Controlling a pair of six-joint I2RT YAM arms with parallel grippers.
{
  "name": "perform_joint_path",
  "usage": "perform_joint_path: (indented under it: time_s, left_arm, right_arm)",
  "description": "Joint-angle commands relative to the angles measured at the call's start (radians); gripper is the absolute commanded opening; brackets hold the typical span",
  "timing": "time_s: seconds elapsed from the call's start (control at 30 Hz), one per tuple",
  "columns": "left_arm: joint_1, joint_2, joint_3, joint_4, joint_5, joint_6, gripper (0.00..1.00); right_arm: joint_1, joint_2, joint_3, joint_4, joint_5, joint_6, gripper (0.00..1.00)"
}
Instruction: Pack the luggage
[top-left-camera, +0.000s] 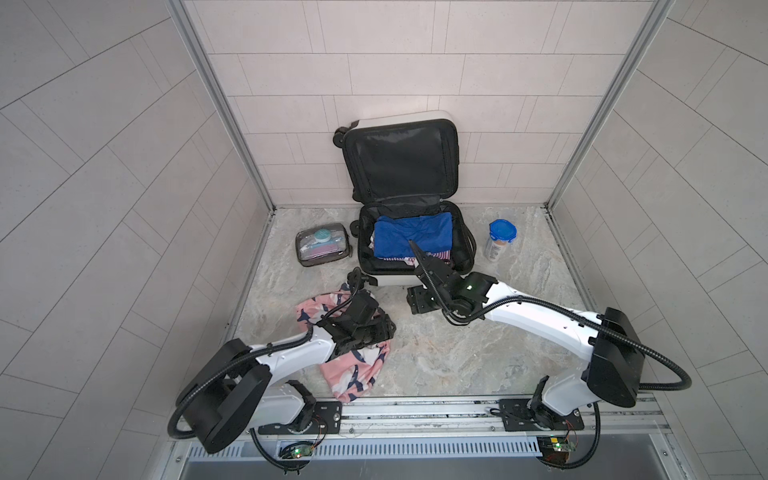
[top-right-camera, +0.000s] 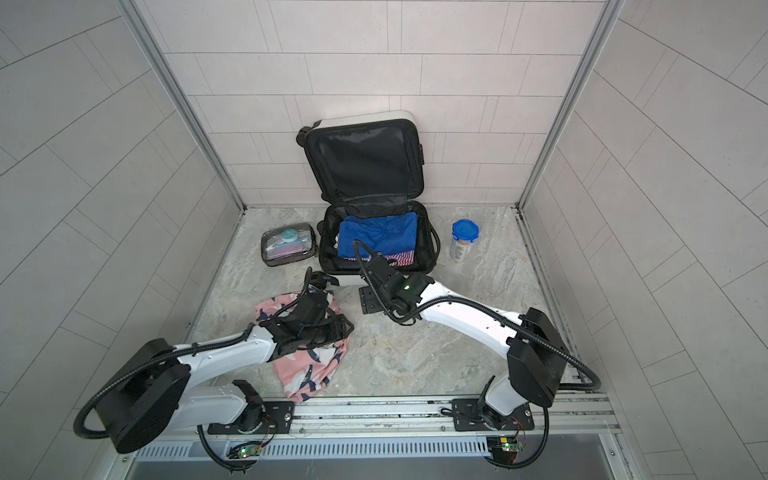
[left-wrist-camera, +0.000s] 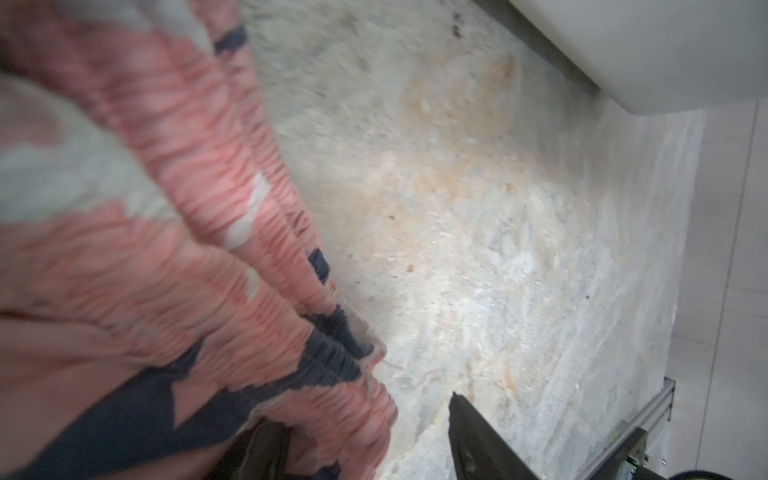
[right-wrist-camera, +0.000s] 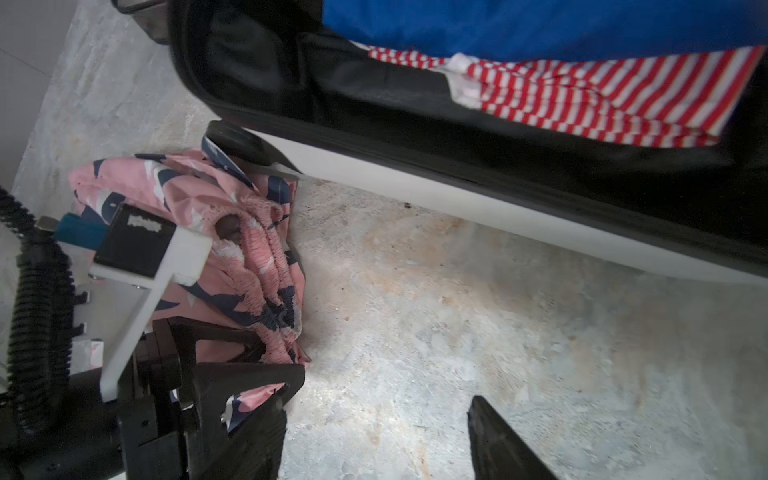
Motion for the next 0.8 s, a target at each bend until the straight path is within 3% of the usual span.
perform_joint_path:
  time_s: [0.0,0.43,0.57,0.77]
  left_arm:
    - [-0.055,0.082,0.036,0.105,0.087,0.000,0.66]
    - [-0.162,0.327,0.282,0.316,0.185,0.016,0.65]
    - [-0.185,0.269,0.294,0.287,0.164,0.046,0.66]
    - [-0.250,0.010,0.233,0.005,-0.001,0.143,0.66]
  right_arm:
    - [-0.041,-0.080,-0.052,-0.034,0.026,0.028,0.71]
    - [-0.184,-0.330,-0.203,-0.110,0.022,0.059,0.74]
    - [-0.184,-0.383,-0.217,-0.157,0.026,0.075,0.74]
    - [-0.187,-0.496,-0.236,-0.238,0.069,0.089,0.74]
